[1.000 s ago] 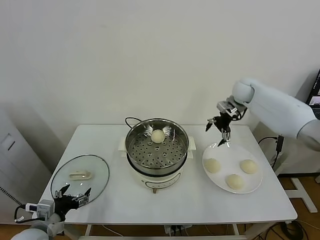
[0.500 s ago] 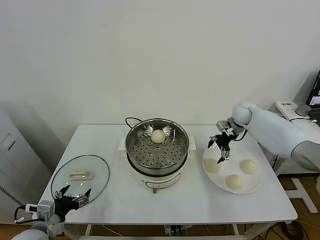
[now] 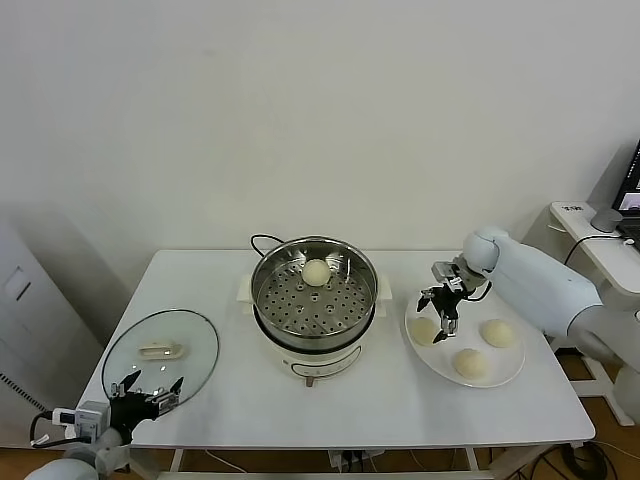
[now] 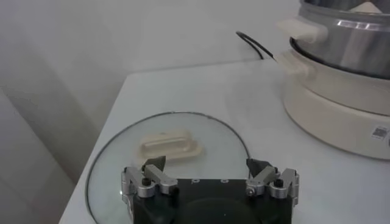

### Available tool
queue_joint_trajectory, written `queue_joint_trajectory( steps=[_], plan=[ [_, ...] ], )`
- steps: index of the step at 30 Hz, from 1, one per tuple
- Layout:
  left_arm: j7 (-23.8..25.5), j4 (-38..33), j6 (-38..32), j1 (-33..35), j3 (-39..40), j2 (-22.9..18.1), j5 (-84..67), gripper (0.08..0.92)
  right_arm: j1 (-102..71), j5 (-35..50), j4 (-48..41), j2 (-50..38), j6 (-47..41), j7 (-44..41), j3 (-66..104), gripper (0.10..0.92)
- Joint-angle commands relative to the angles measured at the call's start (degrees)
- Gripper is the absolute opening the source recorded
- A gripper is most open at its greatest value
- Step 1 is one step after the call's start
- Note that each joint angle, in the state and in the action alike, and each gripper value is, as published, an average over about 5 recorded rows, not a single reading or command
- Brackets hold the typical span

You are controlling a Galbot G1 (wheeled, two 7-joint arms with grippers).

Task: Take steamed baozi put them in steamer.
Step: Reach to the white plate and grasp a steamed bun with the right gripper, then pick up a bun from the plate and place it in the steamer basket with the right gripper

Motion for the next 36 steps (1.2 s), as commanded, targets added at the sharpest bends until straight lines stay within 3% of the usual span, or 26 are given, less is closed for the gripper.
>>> queue_joint_trajectory(
  steps=[1, 6, 16, 21, 36],
  plan=[
    [0.0, -0.23, 0.1, 0.02, -0.06, -0.14, 0.02, 0.823, -2.56, -3.9, -1.95, 0.96, -0.04, 0.5, 4.25, 0.779],
    [0.0, -0.24, 0.15, 0.0, -0.06, -0.08, 0.01, 0.823, -3.38, -5.13, -2.48, 1.3, -0.12, 0.47, 6.0, 0.719],
    [-0.05, -0.62, 0.41, 0.29, -0.22, -0.23, -0.01, 0.823, -2.82, -3.23, -0.18, 0.45, -0.85, -0.46, 6.3, 0.501],
    [-0.13, -1.02, 0.71, 0.43, -0.41, -0.37, 0.0, 0.823, 2.5, 2.08, 3.66, -1.94, -2.31, -2.12, -0.14, 0.493],
    [-0.21, -1.34, 0.94, 0.6, -0.21, -0.26, 0.32, 0.823, 33.81, 29.26, 18.64, -6.54, -15.22, -4.16, -26.4, 0.5]
  ],
)
